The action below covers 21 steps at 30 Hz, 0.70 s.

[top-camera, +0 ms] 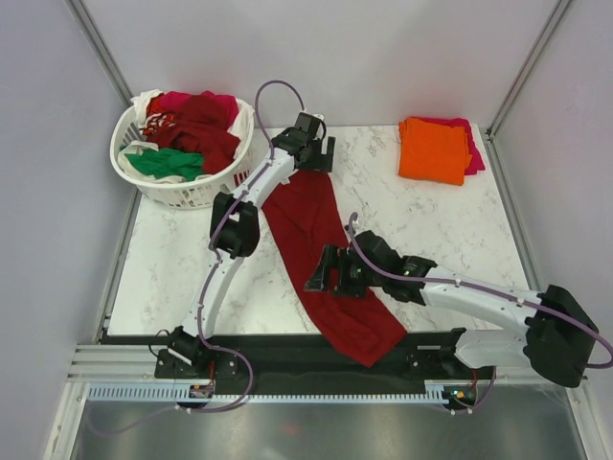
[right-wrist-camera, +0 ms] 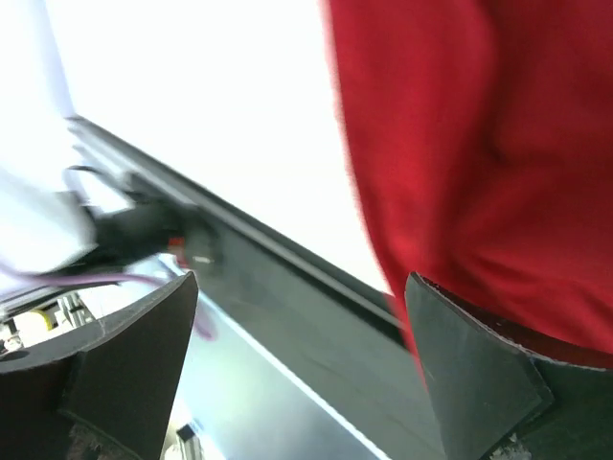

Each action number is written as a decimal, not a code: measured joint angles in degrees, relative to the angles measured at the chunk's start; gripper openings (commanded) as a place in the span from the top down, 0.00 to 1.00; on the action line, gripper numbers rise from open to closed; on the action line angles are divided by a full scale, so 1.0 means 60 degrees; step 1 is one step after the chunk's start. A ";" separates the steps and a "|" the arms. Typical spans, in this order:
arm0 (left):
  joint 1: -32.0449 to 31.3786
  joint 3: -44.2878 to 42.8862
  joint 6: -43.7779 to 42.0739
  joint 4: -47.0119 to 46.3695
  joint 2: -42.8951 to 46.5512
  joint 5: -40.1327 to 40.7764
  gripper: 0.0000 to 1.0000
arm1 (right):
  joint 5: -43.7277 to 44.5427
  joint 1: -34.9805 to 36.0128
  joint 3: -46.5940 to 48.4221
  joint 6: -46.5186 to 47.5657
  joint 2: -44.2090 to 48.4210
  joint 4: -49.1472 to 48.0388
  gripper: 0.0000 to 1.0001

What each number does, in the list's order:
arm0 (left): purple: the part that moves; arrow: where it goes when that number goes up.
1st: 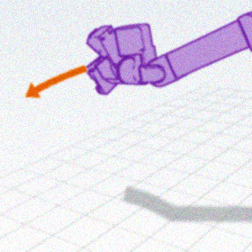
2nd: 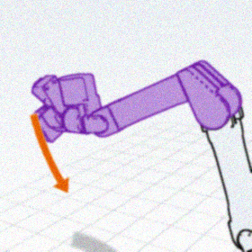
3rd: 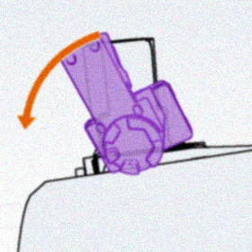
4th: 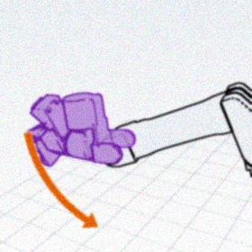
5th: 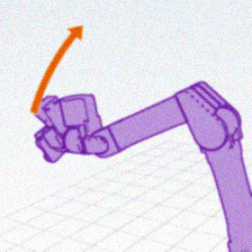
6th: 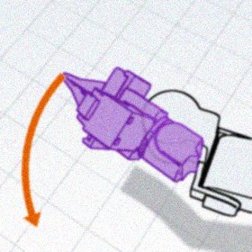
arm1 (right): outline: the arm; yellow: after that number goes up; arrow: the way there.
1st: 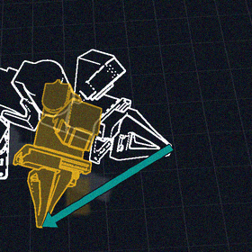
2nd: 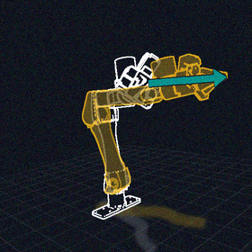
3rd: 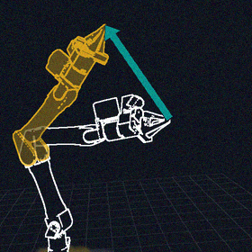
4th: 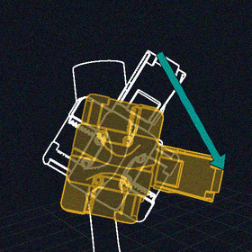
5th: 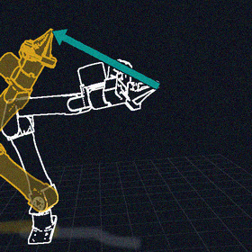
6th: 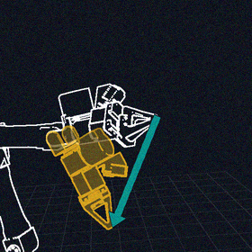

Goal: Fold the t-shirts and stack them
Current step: Fold the tshirt

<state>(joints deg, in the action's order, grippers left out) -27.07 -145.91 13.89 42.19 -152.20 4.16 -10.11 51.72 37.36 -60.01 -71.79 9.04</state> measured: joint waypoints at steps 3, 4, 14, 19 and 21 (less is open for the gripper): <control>-0.0004 0.0007 0.0000 -0.0423 0.0124 -0.0262 0.00 | 0.0397 0.0131 0.1075 0.0470 0.0517 0.0794 0.02; -0.0011 0.0033 0.0000 -0.0470 0.0233 -0.0299 0.00 | 0.0699 0.0138 0.1457 0.0721 0.0656 0.1078 0.02; -0.0007 0.5821 -0.0018 -0.1198 0.7577 0.0878 0.00 | 0.2874 -0.1690 0.5191 0.3646 -0.1362 0.2594 0.07; -0.0018 0.9464 0.0244 -0.1712 1.2961 0.1399 0.12 | 0.2976 -0.3479 0.6674 0.4619 -0.3563 0.2488 0.09; -0.0131 1.1500 0.0834 -0.2044 1.5158 0.1468 0.12 | 0.2699 -0.3971 0.7399 0.5005 -0.4641 0.2433 0.11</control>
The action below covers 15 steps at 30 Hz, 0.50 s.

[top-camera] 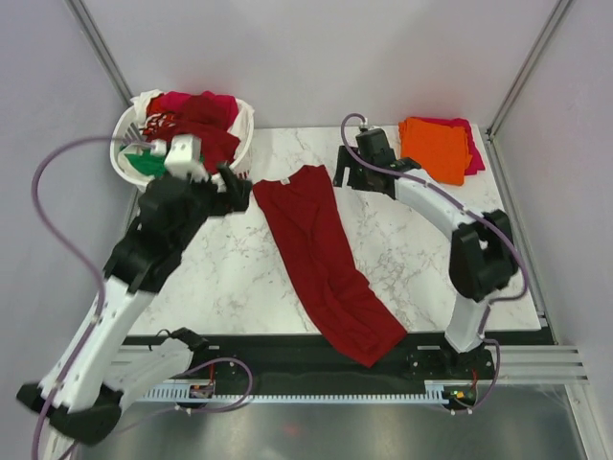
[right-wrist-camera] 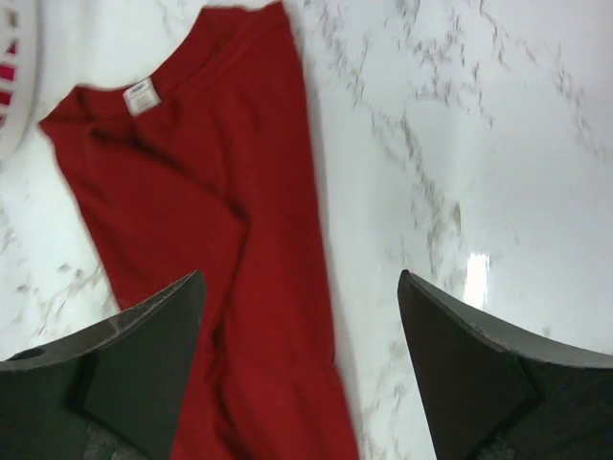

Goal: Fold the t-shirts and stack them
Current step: Fold the tshirt

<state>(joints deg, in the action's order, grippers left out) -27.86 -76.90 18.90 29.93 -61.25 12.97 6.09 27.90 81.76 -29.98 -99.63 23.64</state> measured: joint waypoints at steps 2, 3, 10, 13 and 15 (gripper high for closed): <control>-0.0127 0.1763 0.0634 0.0029 0.1934 -0.0073 0.13 | -0.0401 -0.0390 0.1056 0.0379 -0.1461 -0.0200 0.12; -0.0153 0.2568 0.0896 0.0029 0.2710 -0.0197 0.13 | -0.0510 -0.0477 0.1381 0.0521 -0.1974 -0.0353 0.12; -0.0200 0.5034 0.1876 0.1668 0.4878 -0.0849 0.14 | -0.1432 -0.0634 0.3133 0.1224 -0.5111 -0.0747 0.20; -0.0204 0.5027 0.1883 0.2102 0.5384 -0.0772 0.14 | -0.2124 -0.0652 0.3683 0.1209 -0.5326 -0.1067 0.21; -0.0204 0.5005 0.1927 0.2477 0.5861 -0.0681 0.14 | -0.2481 -0.0652 0.3785 0.1177 -0.5453 -0.1224 0.31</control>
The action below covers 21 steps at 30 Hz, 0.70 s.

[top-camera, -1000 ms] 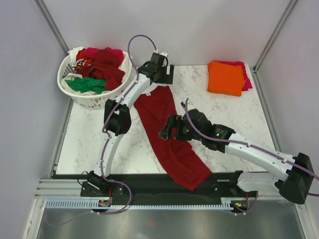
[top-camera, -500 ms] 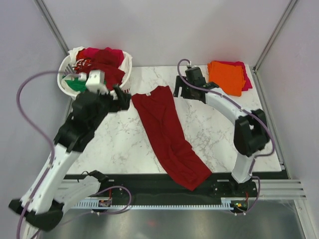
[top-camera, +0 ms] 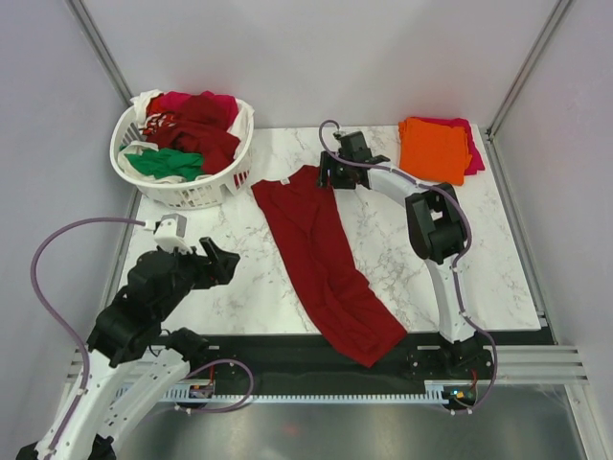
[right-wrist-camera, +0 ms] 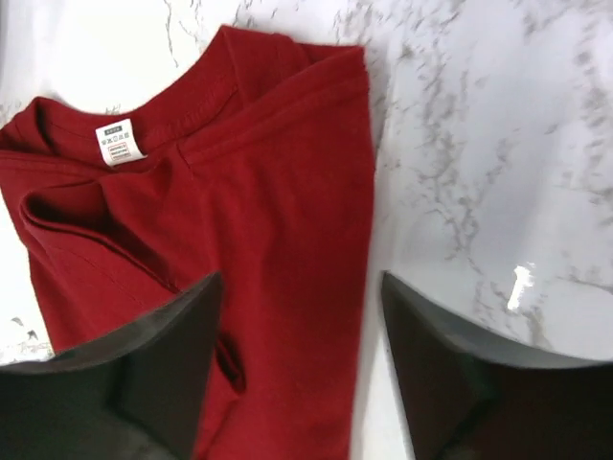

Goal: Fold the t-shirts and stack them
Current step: Fold the tshirt

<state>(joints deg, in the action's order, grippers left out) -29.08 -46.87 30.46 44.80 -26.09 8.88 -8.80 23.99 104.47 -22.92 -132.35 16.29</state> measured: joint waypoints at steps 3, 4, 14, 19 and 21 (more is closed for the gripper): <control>-0.0007 -0.0015 0.0051 0.0255 0.0539 0.0007 0.14 | -0.0437 -0.0025 0.0073 -0.0138 -0.0353 -0.0102 0.42; -0.0007 -0.0015 0.0076 0.0310 0.0637 0.0007 0.14 | -0.0597 -0.0025 0.0178 -0.0186 -0.0452 -0.0226 0.45; -0.0007 0.0219 0.0182 0.0379 0.0707 0.0007 0.14 | -0.1333 -0.0306 0.1832 -0.1370 -0.1858 -0.0459 1.00; -0.0007 0.0219 0.0186 0.0379 0.0605 0.0004 0.14 | -0.0266 -0.0838 0.2543 -0.2393 -0.2248 -0.0448 1.00; -0.0007 0.0219 0.0186 0.0375 0.0601 0.0004 0.14 | 0.0266 -0.1100 0.2889 -0.2670 -0.2430 -0.0455 1.00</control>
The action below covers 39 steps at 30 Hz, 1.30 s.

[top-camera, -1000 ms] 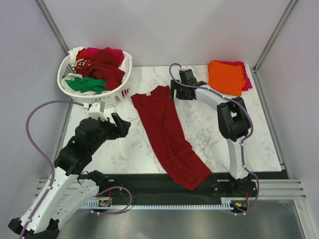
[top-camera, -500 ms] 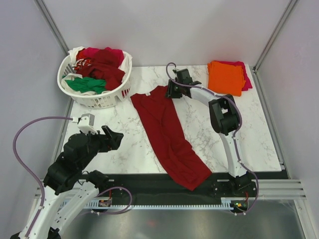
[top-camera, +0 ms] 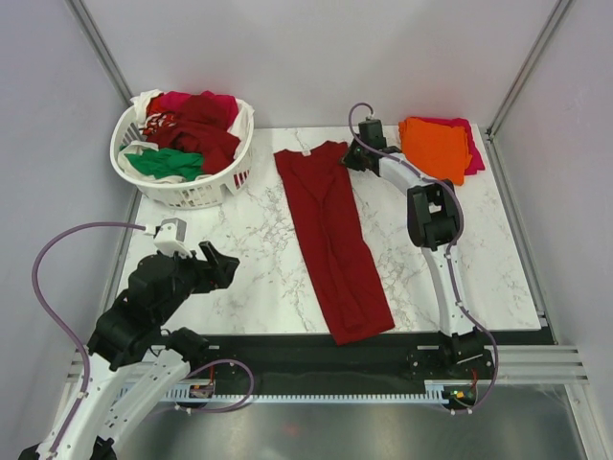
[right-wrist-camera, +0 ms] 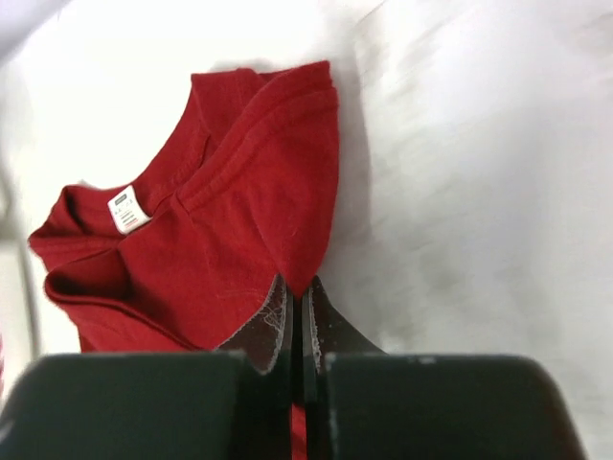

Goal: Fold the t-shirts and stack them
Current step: Fold the tshirt

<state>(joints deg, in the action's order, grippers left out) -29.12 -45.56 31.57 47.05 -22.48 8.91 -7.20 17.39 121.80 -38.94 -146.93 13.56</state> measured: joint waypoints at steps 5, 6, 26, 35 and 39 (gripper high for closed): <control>0.0000 0.0000 0.0004 0.0004 -0.0069 0.0004 0.15 | 0.1468 -0.0484 0.0506 -0.0525 -0.0204 0.0051 1.00; 0.0000 0.0000 0.0004 0.0004 -0.0113 0.0004 0.15 | 0.1570 -0.0535 0.0736 -0.0557 -0.0350 0.0033 0.81; -0.0044 -0.0051 -0.0098 0.0000 -0.0579 -0.0007 0.14 | 0.1628 -0.0302 -0.5191 0.1209 0.5665 -0.0444 0.09; -0.0044 -0.0062 -0.0273 -0.0138 -0.0648 0.0339 0.14 | 0.1530 0.1581 -0.9774 0.1297 0.9439 -0.1155 0.54; -0.0044 -0.0011 -0.0273 -0.0146 -0.0080 0.0521 0.16 | 0.1217 0.2076 -1.0757 0.1308 0.8885 -0.1009 0.63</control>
<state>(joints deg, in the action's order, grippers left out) -29.39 -45.63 29.93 46.17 -22.96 12.03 0.10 29.85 57.25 -31.09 -93.62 7.51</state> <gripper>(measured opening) 0.855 0.404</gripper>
